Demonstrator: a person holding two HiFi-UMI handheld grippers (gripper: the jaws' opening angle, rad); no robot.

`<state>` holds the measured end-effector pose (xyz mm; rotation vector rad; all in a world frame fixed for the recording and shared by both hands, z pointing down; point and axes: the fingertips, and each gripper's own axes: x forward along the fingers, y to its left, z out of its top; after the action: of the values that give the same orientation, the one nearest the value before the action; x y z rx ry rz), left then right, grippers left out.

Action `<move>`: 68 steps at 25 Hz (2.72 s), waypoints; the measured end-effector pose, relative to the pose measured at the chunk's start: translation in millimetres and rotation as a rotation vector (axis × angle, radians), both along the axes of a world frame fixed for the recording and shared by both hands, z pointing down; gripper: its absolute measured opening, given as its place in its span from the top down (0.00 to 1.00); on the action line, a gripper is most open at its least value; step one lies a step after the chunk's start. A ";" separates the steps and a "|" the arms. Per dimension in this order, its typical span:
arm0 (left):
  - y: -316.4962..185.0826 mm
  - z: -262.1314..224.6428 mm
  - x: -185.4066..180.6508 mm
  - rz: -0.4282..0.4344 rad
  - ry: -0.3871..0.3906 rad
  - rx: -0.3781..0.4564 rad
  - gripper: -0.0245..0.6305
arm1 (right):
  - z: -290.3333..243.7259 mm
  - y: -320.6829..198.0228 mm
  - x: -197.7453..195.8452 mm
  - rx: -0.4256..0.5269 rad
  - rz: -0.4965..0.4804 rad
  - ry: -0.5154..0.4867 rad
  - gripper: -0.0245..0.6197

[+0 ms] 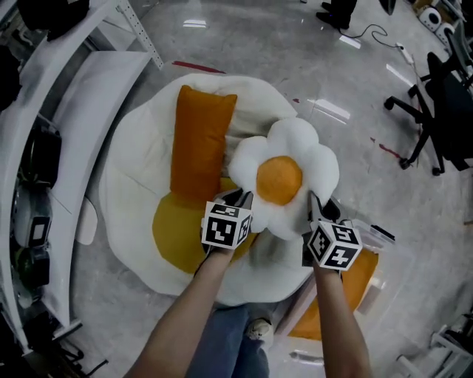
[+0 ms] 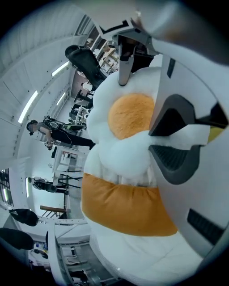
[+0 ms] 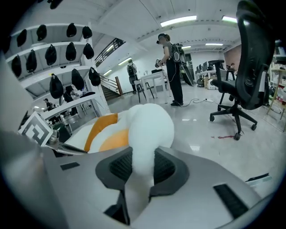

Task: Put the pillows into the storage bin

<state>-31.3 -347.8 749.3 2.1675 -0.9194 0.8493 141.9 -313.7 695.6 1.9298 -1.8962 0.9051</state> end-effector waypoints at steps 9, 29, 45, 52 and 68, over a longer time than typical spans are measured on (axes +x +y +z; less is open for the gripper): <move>78.2 -118.0 25.7 0.106 0.003 0.071 0.85 | -109.8 93.8 24.5 0.043 0.090 -0.009 0.82; 360.3 -114.6 248.1 0.604 0.023 0.048 0.85 | -96.1 454.4 204.9 0.006 0.610 -0.019 0.81; 478.6 -13.1 266.1 0.813 -0.130 -0.014 0.82 | 22.6 605.2 200.6 -0.095 0.845 -0.158 0.65; 472.5 4.4 245.1 0.735 -0.169 -0.058 0.70 | 41.4 635.4 183.3 -0.164 0.885 -0.221 0.56; 327.0 -74.1 189.4 0.386 -0.027 0.018 0.69 | -48.5 423.9 147.8 -0.038 0.527 -0.195 0.56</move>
<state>158.2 -20.8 675.3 2.3943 -0.5253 1.0548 289.7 110.2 647.1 2.4447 -1.4577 1.3019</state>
